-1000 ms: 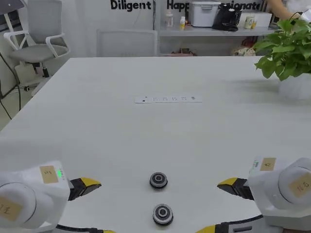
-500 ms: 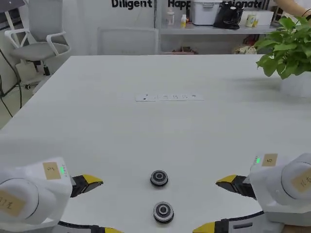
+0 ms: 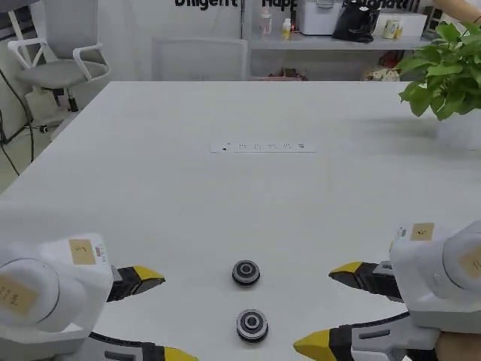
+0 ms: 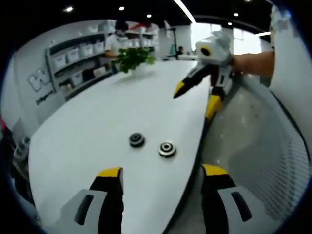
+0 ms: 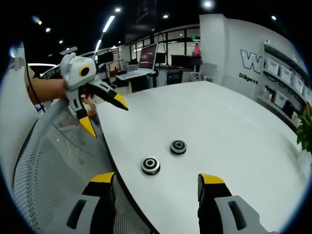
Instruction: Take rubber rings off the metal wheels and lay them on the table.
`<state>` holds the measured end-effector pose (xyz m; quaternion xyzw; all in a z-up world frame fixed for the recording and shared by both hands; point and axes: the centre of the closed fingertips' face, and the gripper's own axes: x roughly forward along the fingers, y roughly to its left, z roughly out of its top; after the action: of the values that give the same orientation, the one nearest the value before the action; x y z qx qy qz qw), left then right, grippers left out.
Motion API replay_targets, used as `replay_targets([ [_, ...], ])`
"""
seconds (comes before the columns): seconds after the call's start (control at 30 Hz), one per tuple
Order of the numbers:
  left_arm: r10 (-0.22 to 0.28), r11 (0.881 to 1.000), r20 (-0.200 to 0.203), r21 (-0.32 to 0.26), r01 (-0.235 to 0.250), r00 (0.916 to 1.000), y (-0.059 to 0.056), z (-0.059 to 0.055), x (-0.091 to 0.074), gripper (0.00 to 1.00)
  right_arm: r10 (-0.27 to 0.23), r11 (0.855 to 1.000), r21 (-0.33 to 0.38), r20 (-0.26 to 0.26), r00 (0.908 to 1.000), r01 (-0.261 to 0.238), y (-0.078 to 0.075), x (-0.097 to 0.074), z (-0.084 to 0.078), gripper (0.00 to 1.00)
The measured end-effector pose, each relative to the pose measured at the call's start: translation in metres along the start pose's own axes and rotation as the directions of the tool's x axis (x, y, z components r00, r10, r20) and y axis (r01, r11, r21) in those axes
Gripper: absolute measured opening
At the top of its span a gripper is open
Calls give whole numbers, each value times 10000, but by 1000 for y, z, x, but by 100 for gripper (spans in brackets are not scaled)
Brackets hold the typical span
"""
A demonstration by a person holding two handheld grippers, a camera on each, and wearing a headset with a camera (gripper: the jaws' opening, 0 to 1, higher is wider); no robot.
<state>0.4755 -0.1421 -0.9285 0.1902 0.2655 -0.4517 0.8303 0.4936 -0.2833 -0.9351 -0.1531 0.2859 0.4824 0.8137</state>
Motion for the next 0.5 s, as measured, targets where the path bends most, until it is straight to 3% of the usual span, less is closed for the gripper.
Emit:
replay_targets([
  [0.17,-93,9996,-184,278,98,9998,1,-1,4,64,124,9999,-101,20,9999,-124,-3,4,3,66],
  [0.5,-290,9996,-84,-74,290,9995,11,1,11,62,513,9980,-375,83,9986,-510,-10,14,2,66],
])
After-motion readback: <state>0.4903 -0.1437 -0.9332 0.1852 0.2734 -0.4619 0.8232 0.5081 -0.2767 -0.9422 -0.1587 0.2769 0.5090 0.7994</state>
